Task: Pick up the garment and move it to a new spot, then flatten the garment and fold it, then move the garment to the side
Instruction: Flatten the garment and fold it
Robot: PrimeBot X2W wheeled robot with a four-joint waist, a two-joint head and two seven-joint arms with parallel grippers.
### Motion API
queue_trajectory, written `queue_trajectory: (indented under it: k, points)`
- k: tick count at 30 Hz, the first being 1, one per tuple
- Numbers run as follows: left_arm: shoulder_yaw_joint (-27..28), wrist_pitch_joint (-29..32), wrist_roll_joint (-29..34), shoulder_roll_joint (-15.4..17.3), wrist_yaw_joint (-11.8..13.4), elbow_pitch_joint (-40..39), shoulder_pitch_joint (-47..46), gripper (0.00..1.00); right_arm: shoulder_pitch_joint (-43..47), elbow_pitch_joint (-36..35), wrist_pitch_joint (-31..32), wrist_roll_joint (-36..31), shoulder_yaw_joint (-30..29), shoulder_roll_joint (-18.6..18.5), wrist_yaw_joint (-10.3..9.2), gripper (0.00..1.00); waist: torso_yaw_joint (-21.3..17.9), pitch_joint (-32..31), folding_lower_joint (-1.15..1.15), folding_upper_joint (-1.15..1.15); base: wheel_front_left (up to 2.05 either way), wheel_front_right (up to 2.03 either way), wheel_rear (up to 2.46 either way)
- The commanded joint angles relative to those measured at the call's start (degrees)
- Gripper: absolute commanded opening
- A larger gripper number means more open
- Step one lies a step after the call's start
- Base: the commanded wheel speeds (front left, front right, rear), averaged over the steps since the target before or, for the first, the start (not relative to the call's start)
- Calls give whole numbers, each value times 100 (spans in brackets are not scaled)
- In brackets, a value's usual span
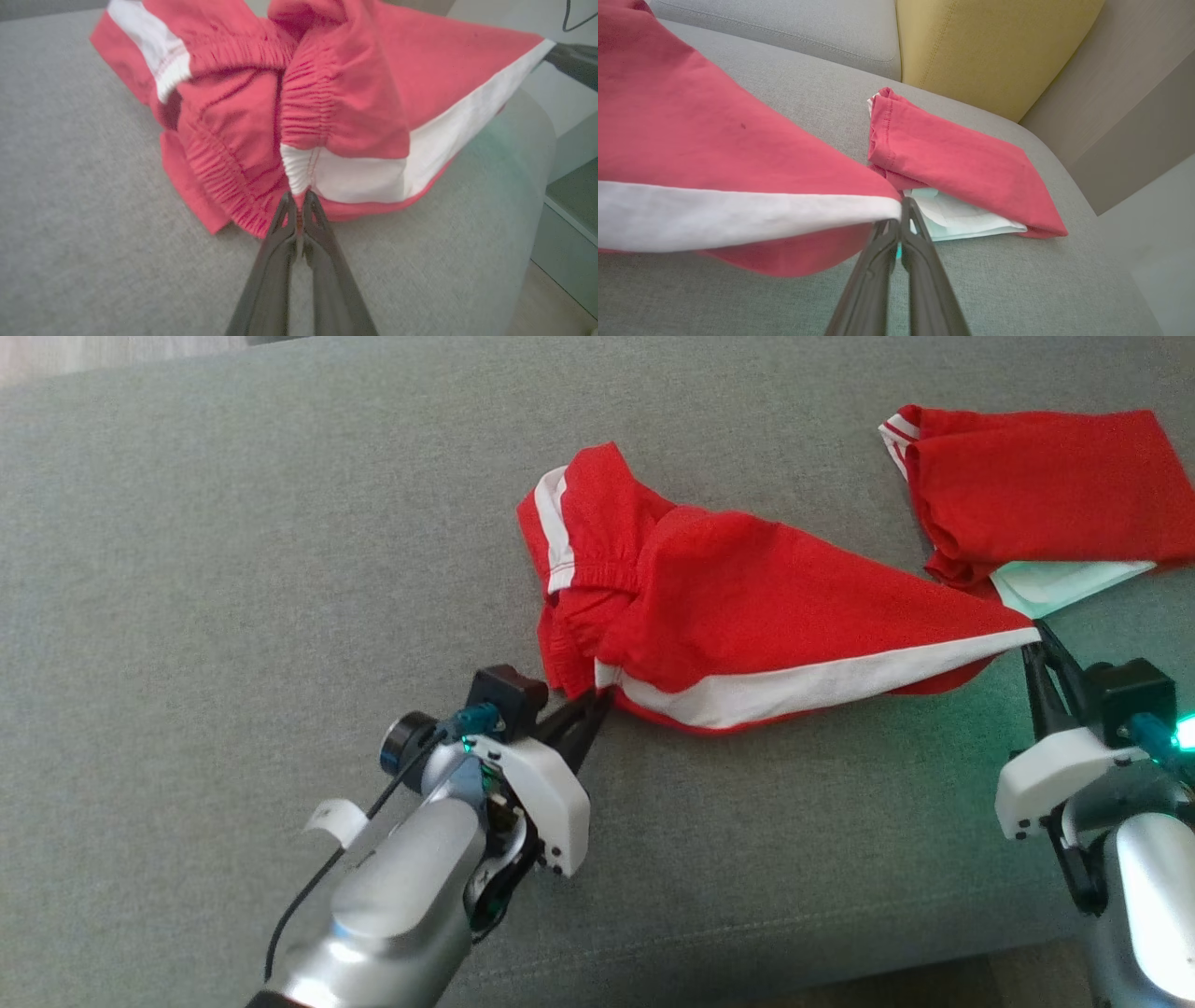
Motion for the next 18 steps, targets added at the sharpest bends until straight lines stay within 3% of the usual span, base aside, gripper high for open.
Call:
queue_trajectory:
  k: [1,8,18]
  points:
    - [174,-124,-37,12,52,-155,-307,0,-157,-215,-64,-51,93,-85,37,0,19,-21,0,0,0,0,0]
    - [410,-561,-48,135,256,-546,-450,0,-266,-423,-163,17,225,-289,37,0,174,-217,0,0,0,0,0]
    - [1071,-620,-122,730,668,-2166,-748,0,-1121,-1084,-51,187,765,-804,37,0,397,-633,0,0,0,0,0]
